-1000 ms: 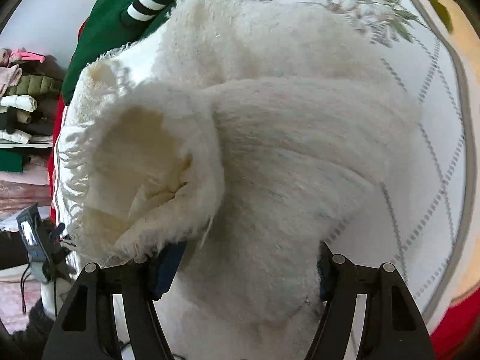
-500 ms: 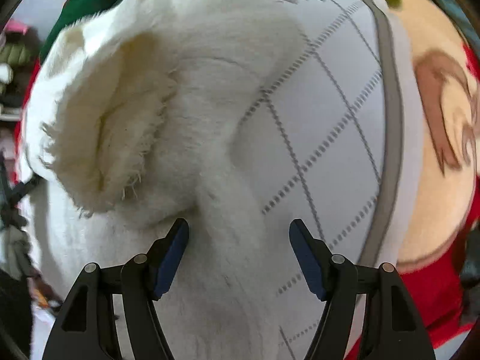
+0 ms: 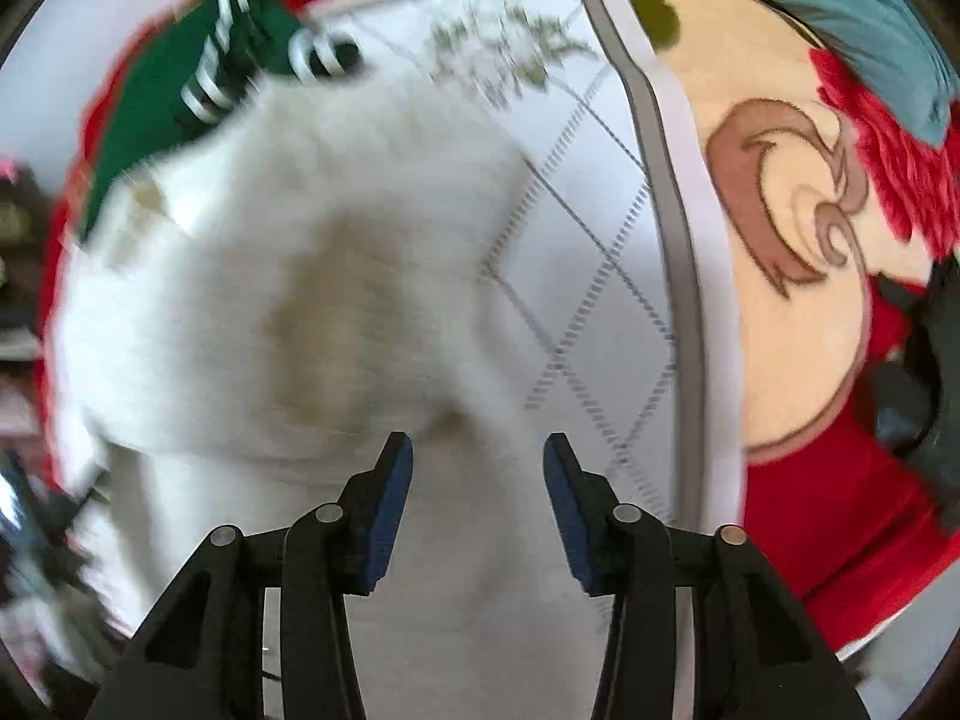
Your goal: Fold large clothes
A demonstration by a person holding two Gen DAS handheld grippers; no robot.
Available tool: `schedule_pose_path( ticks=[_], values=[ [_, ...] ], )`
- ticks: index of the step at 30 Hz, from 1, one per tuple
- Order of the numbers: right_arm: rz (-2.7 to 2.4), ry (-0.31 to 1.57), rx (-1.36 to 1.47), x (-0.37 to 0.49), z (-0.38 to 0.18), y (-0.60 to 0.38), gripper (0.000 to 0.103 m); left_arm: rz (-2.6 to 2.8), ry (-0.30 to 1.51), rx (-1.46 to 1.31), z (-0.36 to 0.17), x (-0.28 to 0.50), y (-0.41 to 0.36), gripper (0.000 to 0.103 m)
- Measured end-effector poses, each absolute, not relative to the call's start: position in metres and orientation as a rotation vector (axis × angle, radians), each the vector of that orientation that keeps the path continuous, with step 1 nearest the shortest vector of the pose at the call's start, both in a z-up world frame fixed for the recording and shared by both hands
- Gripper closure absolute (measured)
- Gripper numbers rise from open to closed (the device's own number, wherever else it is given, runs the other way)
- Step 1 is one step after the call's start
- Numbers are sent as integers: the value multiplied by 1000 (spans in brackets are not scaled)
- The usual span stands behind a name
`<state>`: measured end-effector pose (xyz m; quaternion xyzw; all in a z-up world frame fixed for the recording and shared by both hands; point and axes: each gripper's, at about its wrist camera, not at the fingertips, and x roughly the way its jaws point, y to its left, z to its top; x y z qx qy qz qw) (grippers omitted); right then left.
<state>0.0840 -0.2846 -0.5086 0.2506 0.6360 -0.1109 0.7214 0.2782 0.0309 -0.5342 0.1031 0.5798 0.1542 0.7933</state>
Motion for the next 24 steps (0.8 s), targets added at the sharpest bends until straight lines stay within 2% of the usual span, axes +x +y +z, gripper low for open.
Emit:
schedule_pose_path(
  ticks=[3, 6, 9, 13, 18, 24],
  values=[
    [-146, 1326, 626, 104, -491, -267, 55, 297, 1249, 135, -518, 270, 29, 0],
    [-65, 1322, 654, 118, -509, -235, 56, 274, 1233, 107, -515, 279, 21, 0],
    [-176, 1399, 507, 137, -538, -216, 79, 260, 1191, 100, -517, 300, 12, 0],
    [-359, 1468, 432, 138, -572, -240, 79, 275, 1124, 143, -531, 331, 1, 0],
    [-394, 1484, 418, 147, -583, -243, 79, 222, 1194, 165, -581, 369, 7, 0],
    [-390, 1498, 389, 166, -585, -226, 77, 221, 1170, 174, -569, 362, 10, 0]
  ],
)
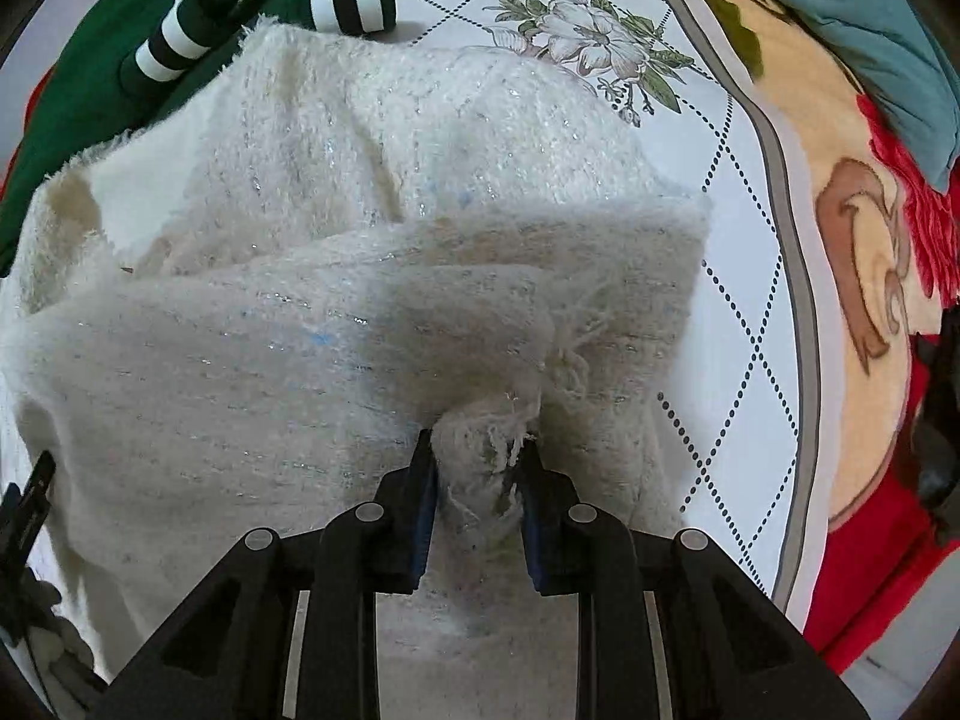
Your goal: Fold large clothes
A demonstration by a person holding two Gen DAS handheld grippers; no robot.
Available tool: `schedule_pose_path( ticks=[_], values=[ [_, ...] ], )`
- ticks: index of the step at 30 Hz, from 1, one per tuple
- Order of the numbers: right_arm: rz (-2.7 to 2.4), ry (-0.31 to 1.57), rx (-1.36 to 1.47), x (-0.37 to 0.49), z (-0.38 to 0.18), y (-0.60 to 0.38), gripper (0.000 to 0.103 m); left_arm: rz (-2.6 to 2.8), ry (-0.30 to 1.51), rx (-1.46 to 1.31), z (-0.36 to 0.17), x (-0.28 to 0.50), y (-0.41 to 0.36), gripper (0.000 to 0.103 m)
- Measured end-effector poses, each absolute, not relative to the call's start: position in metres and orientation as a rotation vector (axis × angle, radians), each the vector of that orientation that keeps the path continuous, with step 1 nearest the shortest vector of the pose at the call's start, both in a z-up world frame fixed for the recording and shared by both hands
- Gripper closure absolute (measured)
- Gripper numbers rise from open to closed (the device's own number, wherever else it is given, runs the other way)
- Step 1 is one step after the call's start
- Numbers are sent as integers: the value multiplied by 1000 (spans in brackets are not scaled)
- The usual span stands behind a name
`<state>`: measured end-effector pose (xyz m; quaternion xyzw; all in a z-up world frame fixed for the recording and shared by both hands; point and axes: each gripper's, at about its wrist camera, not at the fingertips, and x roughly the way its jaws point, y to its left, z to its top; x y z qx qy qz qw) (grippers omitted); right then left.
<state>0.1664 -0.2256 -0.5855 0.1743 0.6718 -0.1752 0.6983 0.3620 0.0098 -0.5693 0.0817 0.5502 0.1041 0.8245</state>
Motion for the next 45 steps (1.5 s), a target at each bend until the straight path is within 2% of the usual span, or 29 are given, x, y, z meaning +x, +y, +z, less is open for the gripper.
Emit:
schedule_pose_path(
  ticks=[2, 4, 6, 11, 14, 21, 27, 33, 36, 40, 45],
  values=[
    [-364, 1485, 432, 163, -576, -232, 75, 230, 1167, 177, -562, 355, 8, 0],
    [-328, 1460, 468, 155, -560, -246, 63, 232, 1154, 178, -549, 342, 4, 0],
    [-298, 1437, 500, 134, -542, -251, 56, 237, 1138, 173, -536, 330, -1, 0],
    [-211, 1412, 551, 85, -510, -263, 55, 240, 1114, 154, -501, 290, -19, 0],
    [-139, 1421, 556, 51, -491, -278, 47, 248, 1101, 178, -482, 260, -42, 0],
    [-16, 1479, 545, -20, -466, -344, 47, 272, 1178, 211, -461, 184, -123, 0],
    [15, 1545, 533, -54, -487, -415, 47, 244, 1287, 304, -484, 121, -238, 0],
    [-18, 1568, 504, -72, -509, -471, 47, 151, 1244, 631, -527, 76, -367, 0],
    [-44, 1568, 505, -73, -517, -491, 47, 118, 1244, 736, -556, 62, -404, 0],
    [-48, 1565, 494, -67, -522, -505, 47, 144, 1257, 804, -586, 60, -417, 0],
    [0, 1561, 497, -43, -537, -499, 47, 282, 1258, 828, -606, 82, -390, 0]
  ],
)
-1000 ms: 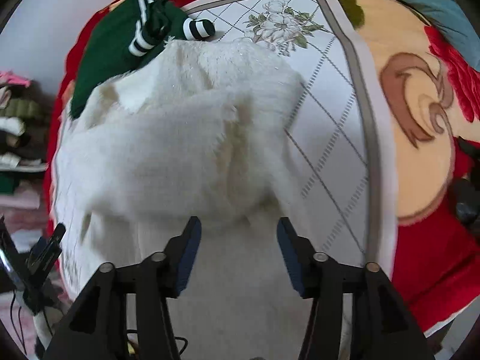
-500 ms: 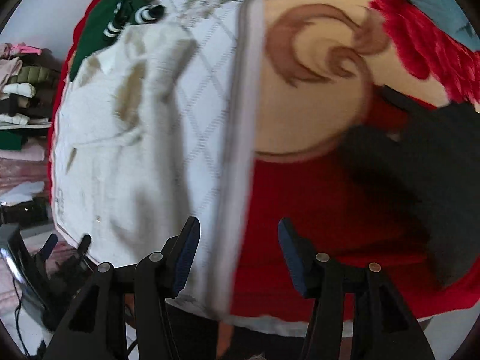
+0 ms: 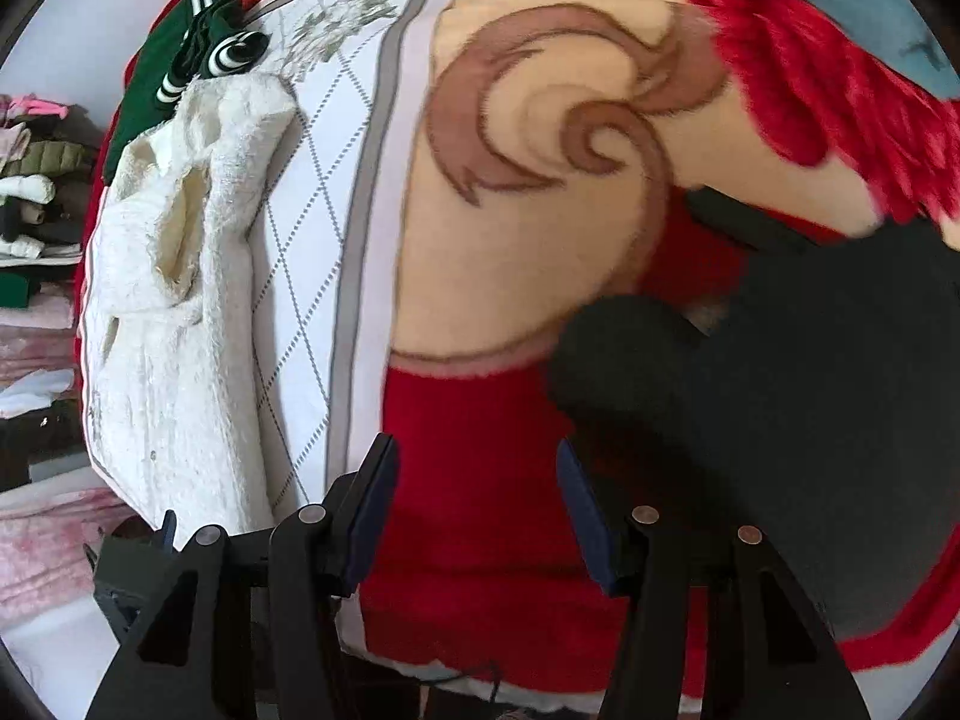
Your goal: Fold large clothes
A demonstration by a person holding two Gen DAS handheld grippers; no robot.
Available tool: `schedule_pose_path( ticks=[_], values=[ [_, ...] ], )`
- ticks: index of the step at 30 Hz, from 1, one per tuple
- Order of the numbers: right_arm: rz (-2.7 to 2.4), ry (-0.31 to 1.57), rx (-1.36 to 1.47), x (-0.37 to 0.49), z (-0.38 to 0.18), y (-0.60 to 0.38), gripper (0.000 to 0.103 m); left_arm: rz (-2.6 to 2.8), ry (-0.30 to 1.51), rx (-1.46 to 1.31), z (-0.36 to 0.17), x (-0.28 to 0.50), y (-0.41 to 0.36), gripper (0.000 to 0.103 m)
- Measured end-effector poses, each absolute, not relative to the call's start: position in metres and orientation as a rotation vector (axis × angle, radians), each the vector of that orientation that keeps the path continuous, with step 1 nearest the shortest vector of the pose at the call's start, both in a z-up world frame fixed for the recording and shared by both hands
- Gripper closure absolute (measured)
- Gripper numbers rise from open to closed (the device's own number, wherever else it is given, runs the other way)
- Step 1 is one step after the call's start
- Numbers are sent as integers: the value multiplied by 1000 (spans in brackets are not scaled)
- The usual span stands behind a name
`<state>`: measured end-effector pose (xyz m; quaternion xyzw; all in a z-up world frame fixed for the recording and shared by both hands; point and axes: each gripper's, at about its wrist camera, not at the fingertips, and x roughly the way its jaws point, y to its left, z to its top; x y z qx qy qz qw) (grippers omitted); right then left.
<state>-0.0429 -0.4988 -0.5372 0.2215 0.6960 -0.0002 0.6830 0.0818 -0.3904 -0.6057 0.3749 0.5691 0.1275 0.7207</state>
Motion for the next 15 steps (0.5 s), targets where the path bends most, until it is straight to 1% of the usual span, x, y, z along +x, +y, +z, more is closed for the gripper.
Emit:
schedule_pose_path(
  ticks=[5, 10, 11, 12, 13, 15],
  values=[
    [140, 1528, 554, -3, -559, -472, 47, 337, 1282, 763, -605, 98, -357, 0],
    [318, 1472, 776, 49, -596, -445, 46, 357, 1292, 709, -603, 101, -349, 0],
    [348, 1458, 825, 62, -604, -440, 43, 360, 1293, 695, -603, 101, -346, 0],
    [384, 1444, 875, 75, -612, -434, 35, 362, 1292, 684, -602, 100, -347, 0],
    [410, 1433, 918, 84, -619, -430, 29, 363, 1293, 674, -601, 99, -350, 0],
    [446, 1416, 986, 100, -629, -424, 27, 362, 1300, 628, -598, 99, -347, 0]
  ],
)
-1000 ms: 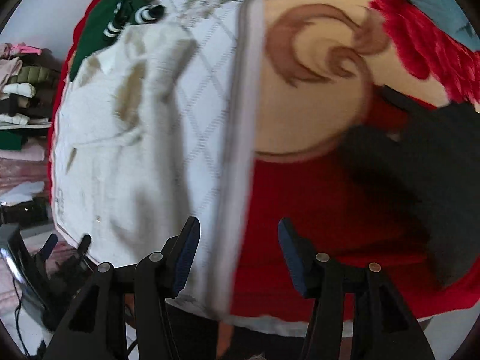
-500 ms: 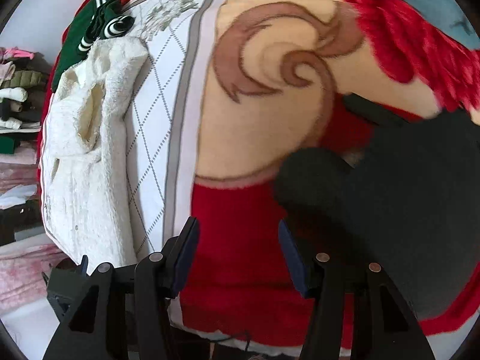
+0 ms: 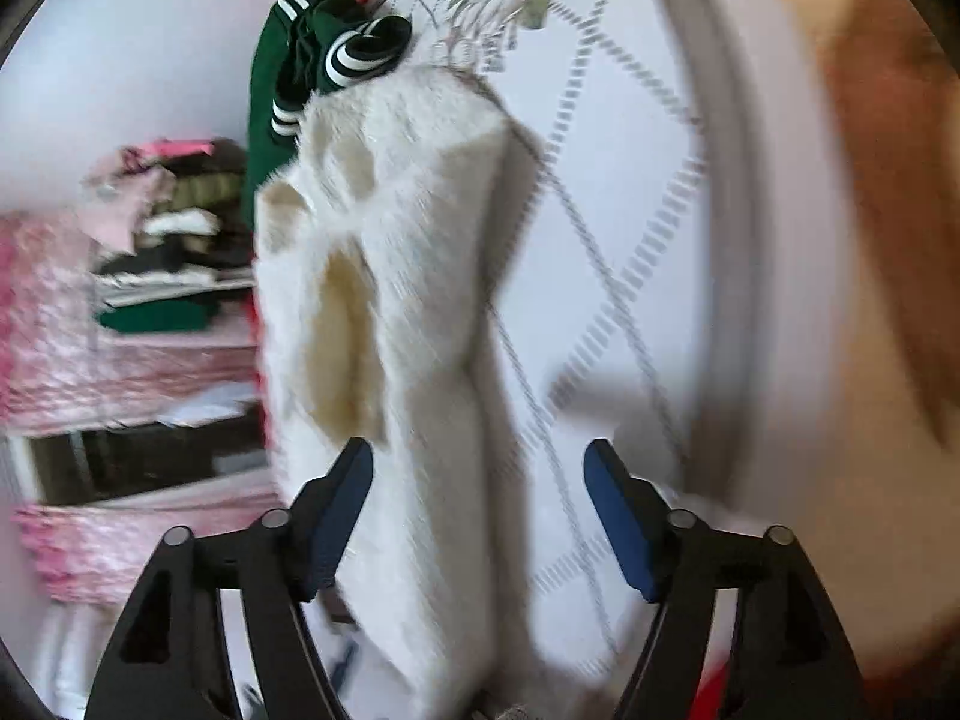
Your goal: Fold large clothes
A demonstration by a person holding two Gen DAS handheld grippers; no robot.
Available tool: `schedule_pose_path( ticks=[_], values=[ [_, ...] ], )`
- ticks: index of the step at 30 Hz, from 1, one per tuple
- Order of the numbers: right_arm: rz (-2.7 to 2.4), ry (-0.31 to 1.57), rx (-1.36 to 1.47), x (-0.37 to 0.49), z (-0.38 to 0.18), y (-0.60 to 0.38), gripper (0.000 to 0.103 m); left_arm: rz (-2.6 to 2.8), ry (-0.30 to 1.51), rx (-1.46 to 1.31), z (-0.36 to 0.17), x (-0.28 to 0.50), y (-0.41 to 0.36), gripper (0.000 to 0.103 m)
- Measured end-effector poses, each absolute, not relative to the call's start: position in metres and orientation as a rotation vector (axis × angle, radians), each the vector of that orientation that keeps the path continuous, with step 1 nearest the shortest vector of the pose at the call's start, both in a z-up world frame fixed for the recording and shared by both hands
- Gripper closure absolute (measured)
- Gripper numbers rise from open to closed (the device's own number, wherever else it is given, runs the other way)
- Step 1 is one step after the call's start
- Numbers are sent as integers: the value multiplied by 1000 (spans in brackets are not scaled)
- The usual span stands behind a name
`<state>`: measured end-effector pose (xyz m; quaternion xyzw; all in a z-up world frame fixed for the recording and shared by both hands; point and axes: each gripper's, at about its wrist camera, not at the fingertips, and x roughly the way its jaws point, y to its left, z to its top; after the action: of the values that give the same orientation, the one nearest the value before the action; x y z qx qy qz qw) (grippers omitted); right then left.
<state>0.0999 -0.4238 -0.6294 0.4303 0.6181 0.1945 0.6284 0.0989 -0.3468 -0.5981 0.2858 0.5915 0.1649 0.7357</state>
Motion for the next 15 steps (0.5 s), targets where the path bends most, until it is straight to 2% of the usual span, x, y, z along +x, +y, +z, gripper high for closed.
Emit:
schedule_pose_path(
  ticks=[3, 4, 5, 6, 7, 8, 12, 13, 14, 15],
  values=[
    [507, 1409, 1064, 120, -644, -407, 25, 361, 1309, 559, -591, 99, -336, 3],
    [529, 1410, 1089, 126, -648, -401, 25, 354, 1309, 526, -587, 98, -332, 8],
    [559, 1420, 1117, 133, -653, -391, 25, 339, 1311, 481, -583, 98, -327, 31],
    [573, 1425, 1129, 138, -654, -383, 25, 311, 1319, 405, -576, 97, -319, 59],
    [580, 1431, 1131, 141, -654, -378, 25, 299, 1321, 373, -573, 97, -317, 70],
    [590, 1444, 1127, 146, -655, -368, 25, 285, 1317, 339, -567, 96, -314, 85],
    [541, 1514, 1060, 163, -652, -331, 25, 275, 1256, 302, -542, 93, -305, 92],
    [518, 1524, 1056, 166, -651, -325, 29, 272, 1248, 292, -540, 94, -302, 92],
    [499, 1530, 1041, 171, -648, -318, 38, 267, 1239, 283, -535, 95, -299, 92],
    [463, 1544, 1004, 174, -644, -312, 62, 258, 1232, 277, -530, 96, -294, 93]
  ],
)
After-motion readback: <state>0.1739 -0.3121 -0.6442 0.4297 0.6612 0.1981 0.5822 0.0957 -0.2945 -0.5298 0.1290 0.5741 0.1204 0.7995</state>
